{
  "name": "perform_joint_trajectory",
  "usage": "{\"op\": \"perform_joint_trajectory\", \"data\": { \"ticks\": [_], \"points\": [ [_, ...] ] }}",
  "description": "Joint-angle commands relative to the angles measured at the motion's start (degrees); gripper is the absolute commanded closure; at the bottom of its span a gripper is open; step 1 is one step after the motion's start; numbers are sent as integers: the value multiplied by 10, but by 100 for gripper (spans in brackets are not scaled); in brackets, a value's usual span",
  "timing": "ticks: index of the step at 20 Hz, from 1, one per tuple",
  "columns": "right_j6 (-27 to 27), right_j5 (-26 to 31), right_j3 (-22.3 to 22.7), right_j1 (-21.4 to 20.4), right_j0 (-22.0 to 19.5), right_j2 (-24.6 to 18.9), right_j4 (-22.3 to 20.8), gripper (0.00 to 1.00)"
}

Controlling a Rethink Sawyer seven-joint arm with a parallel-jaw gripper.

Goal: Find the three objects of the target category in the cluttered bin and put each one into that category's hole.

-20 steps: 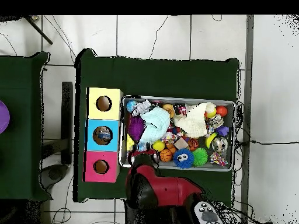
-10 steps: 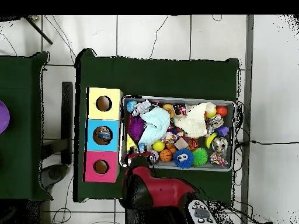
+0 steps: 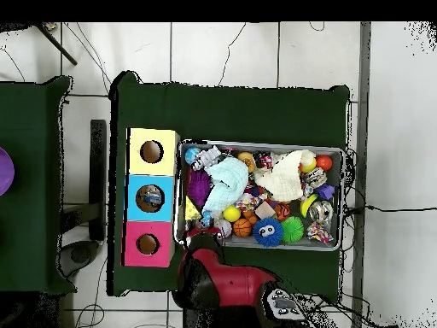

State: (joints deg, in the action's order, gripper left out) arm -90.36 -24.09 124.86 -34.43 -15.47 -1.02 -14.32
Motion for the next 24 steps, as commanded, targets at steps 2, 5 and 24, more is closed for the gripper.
{"op": "perform_joint_trajectory", "data": {
  "ticks": [2,5,24],
  "points": [
    [-145,-27,-28,52,-16,3,44,0],
    [-145,-34,-28,59,-19,5,46,0],
    [-145,-79,-4,46,-5,29,60,0]
  ]
}}
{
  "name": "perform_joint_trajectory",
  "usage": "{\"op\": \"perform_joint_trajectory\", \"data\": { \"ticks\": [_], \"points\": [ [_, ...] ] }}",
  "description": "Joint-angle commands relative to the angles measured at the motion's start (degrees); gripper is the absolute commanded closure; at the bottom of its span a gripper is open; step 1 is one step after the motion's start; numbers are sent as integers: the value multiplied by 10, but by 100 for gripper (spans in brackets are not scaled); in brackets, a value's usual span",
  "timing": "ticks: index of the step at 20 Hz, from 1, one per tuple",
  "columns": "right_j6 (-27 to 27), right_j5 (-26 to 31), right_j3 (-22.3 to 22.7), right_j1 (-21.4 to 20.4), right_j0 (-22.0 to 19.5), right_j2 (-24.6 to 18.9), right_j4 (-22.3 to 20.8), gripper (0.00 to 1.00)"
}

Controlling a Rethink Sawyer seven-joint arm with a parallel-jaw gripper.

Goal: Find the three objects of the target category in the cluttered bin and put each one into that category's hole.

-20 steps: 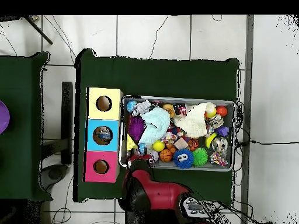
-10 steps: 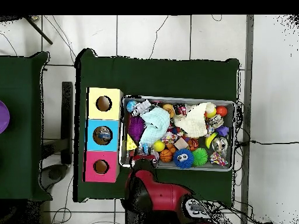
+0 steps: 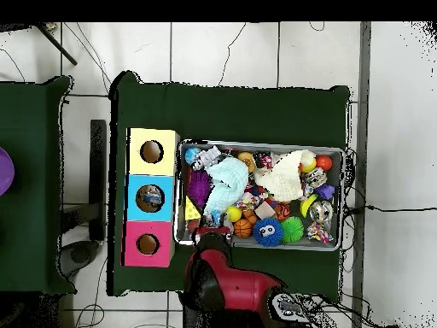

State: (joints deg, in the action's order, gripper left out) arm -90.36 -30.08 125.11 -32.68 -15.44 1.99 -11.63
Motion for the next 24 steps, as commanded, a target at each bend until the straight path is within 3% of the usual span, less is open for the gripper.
{"op": "perform_joint_trajectory", "data": {
  "ticks": [1,5,6,18,24],
  "points": [
    [-144,-19,-6,26,-4,0,34,0],
    [-140,-41,-9,24,10,12,38,0],
    [-140,-48,-9,24,14,16,41,100],
    [-134,-47,-10,13,9,14,35,100],
    [-127,17,0,-14,17,12,52,100]
  ]
}}
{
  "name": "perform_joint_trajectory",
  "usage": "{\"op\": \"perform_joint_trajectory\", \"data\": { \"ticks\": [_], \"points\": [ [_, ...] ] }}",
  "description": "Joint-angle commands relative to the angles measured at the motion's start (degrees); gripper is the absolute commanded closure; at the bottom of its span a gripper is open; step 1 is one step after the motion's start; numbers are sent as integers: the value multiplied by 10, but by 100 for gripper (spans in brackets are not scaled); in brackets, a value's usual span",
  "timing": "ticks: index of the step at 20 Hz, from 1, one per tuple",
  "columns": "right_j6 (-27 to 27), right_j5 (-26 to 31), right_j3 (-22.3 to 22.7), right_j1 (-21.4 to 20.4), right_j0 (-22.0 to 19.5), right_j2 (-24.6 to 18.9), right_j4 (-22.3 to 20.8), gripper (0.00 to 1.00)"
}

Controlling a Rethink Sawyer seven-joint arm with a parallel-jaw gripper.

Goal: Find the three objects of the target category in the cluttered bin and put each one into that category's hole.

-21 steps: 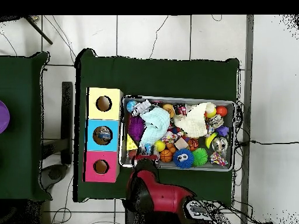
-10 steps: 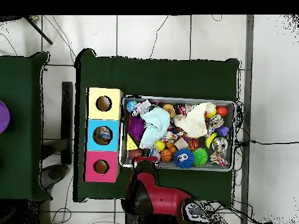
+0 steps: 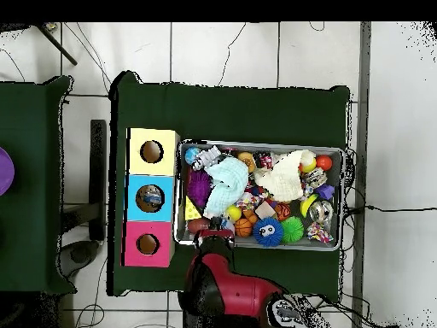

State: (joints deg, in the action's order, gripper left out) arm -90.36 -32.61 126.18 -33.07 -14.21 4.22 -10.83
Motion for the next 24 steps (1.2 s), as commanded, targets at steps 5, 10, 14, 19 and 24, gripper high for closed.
{"op": "perform_joint_trajectory", "data": {
  "ticks": [5,10,14,19,24],
  "points": [
    [-111,83,-17,-33,4,-13,43,100],
    [-106,131,-15,-56,7,-22,47,100],
    [-110,155,-8,-78,17,-19,50,100],
    [-112,190,0,-111,34,-11,56,100],
    [-118,216,5,-134,47,-3,62,100]
  ]
}}
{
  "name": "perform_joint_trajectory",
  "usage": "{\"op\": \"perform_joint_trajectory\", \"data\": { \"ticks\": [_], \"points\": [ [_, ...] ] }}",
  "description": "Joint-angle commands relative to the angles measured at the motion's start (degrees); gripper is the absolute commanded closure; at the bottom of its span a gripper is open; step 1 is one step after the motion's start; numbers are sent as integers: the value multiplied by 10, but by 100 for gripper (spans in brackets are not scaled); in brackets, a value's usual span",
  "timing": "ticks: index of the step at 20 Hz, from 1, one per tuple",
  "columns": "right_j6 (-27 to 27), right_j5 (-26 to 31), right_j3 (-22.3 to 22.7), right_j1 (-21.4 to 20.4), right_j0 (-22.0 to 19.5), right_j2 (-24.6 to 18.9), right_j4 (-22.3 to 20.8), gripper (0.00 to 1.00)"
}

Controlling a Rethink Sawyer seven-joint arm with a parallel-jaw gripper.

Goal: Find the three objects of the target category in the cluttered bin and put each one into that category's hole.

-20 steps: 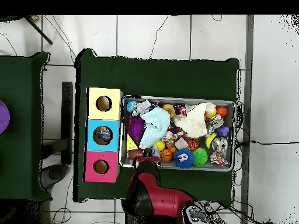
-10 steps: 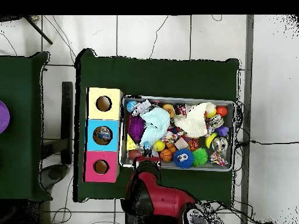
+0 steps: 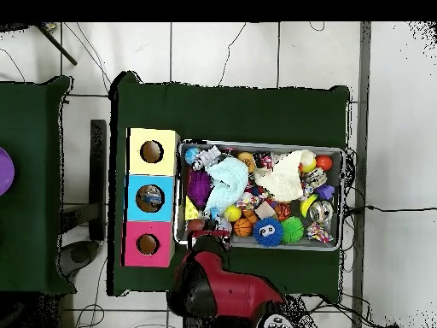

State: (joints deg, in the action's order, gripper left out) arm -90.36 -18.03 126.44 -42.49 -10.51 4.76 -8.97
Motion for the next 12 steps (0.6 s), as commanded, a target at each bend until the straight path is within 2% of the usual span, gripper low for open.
{"op": "perform_joint_trajectory", "data": {
  "ticks": [1,5,9,10,12],
  "points": [
    [-120,67,2,-35,8,-10,43,100],
    [-128,49,-2,-7,-9,-22,34,100],
    [-130,43,-2,-5,-23,-34,26,100],
    [-132,40,-1,-5,-25,-36,25,0],
    [-137,33,1,-2,-27,-35,26,0]
  ]
}}
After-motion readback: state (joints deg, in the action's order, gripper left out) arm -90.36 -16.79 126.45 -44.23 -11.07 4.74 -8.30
